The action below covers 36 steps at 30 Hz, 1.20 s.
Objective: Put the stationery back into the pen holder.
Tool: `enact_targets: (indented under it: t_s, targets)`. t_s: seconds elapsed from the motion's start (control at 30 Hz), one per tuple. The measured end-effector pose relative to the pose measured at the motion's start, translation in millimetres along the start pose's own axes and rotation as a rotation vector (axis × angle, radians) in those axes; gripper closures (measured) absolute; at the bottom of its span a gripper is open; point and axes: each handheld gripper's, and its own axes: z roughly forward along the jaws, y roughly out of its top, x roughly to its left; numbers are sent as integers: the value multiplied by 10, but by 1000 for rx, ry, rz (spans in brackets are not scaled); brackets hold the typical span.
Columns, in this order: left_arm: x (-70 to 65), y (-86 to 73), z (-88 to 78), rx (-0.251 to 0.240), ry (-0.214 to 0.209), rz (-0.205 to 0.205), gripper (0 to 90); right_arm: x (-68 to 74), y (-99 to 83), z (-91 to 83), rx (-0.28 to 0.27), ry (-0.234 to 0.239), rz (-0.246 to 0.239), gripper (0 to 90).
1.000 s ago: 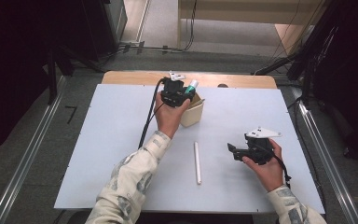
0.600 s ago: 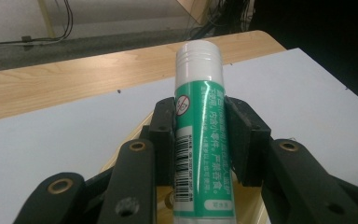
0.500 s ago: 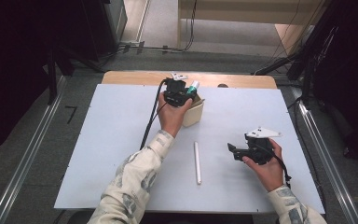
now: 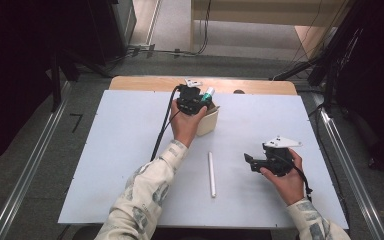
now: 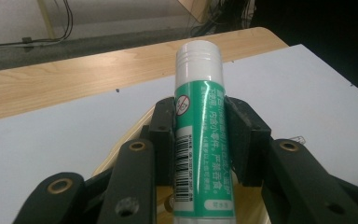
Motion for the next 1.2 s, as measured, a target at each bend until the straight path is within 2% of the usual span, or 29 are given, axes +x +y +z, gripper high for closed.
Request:
enact_targets:
  t_s: [0.17,0.23,0.37,0.47,0.77,1.0,1.2]
  targets:
    - [-1,-2,0,1,6,6,666,1,-1,0,0,-1,0,185]
    - [2,-11,0,11,-7,1,662,-1,-1,0,0,-1,-1,185]
    - [-11,-10,-40,-9,-8,0,573,-2,-1,-1,0,-1,1,184]
    - [-10,-6,-89,-14,-15,3,565,0,-2,3,0,-2,-3,184]
    - [5,-50,-201,-31,6,6,476,5,-2,5,3,-1,-5,184]
    - [9,-116,-343,-54,15,18,449,3,-3,4,3,-3,-4,184]
    - [39,-219,-457,-57,15,-2,436,10,-3,9,5,-5,-5,184]
